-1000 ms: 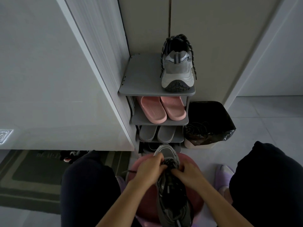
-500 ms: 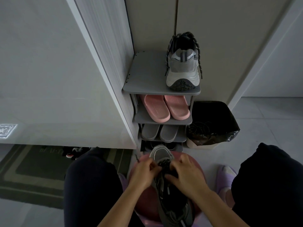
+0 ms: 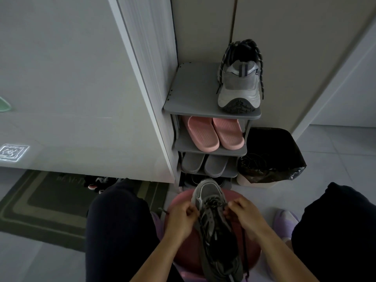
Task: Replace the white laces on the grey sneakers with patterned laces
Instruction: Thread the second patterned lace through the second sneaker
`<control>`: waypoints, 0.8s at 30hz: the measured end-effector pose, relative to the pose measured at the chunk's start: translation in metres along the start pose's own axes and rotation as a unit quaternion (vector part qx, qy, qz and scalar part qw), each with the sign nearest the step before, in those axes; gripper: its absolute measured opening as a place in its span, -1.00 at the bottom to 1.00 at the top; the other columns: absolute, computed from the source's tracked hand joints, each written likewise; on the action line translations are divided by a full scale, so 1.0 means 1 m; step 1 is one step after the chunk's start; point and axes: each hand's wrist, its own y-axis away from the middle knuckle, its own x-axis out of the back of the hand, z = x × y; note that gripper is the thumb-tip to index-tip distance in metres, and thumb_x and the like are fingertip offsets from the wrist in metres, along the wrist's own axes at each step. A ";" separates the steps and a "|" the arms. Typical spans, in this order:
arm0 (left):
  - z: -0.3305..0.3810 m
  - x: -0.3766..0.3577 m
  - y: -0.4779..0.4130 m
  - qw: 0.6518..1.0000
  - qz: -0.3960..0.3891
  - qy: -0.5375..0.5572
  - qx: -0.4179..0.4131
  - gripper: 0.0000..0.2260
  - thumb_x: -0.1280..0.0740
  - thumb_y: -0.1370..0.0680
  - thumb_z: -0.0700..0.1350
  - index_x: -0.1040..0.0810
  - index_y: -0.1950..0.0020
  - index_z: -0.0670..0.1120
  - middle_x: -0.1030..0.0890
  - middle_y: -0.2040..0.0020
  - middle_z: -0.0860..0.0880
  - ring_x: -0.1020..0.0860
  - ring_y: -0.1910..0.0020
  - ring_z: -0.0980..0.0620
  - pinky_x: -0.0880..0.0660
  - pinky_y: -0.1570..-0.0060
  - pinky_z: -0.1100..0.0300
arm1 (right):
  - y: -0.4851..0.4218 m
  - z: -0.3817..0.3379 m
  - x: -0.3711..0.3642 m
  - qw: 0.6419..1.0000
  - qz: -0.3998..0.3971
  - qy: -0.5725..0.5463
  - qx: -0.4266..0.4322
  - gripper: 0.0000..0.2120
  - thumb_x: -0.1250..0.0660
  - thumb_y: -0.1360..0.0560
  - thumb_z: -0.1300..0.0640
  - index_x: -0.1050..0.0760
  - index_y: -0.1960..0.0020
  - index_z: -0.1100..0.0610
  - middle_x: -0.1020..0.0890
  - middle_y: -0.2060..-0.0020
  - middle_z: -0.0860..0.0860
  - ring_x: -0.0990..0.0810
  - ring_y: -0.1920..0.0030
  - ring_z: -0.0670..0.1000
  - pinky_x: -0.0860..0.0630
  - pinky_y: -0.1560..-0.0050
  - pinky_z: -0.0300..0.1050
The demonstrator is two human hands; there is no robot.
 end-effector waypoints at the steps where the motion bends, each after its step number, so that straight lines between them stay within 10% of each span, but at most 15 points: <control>1: -0.001 -0.002 0.001 1.000 -0.011 0.007 0.002 -0.71 -0.31 -0.51 -0.28 -0.42 0.35 0.02 -0.46 0.37 0.09 -0.41 0.37 0.21 -0.32 0.38 0.48 | -0.001 0.002 0.001 1.000 0.000 -0.004 0.002 -0.83 -0.17 -0.56 0.29 -0.43 0.20 0.24 -0.58 0.28 0.12 -0.56 0.22 0.05 -0.51 0.10 -0.09; 9: 0.006 -0.006 0.000 0.995 -0.048 0.080 -0.018 -0.92 -0.38 -0.49 -0.11 -0.50 0.10 0.01 -0.53 0.21 0.11 -0.49 0.23 0.24 -0.39 0.20 0.47 | 0.002 0.004 0.013 0.993 -0.032 0.096 0.059 -0.92 -0.29 -0.51 0.20 -0.48 0.16 0.16 -0.54 0.29 0.04 -0.46 0.27 -0.06 -0.38 0.19 -0.20; 13: 0.013 -0.011 0.001 0.994 -0.105 0.040 -0.010 -0.64 -0.46 -0.37 -0.03 -0.40 -0.08 0.04 -0.53 -0.04 0.04 -0.53 0.01 0.10 -0.48 0.00 0.21 | -0.001 0.003 0.005 0.985 -0.050 0.148 0.069 -0.85 -0.39 -0.44 0.12 -0.47 0.05 0.13 -0.56 0.21 -0.01 -0.52 0.18 -0.08 -0.43 0.18 -0.28; 24: 0.017 -0.005 0.006 0.998 -0.052 0.027 -0.005 -0.86 -0.33 -0.45 -0.22 -0.42 0.11 -0.02 -0.47 0.23 0.12 -0.44 0.25 0.19 -0.36 0.25 0.36 | -0.001 -0.002 0.012 0.985 -0.018 0.146 0.085 -0.95 -0.38 -0.38 0.26 -0.52 0.20 0.15 -0.55 0.33 -0.01 -0.46 0.33 -0.10 -0.37 0.28 -0.26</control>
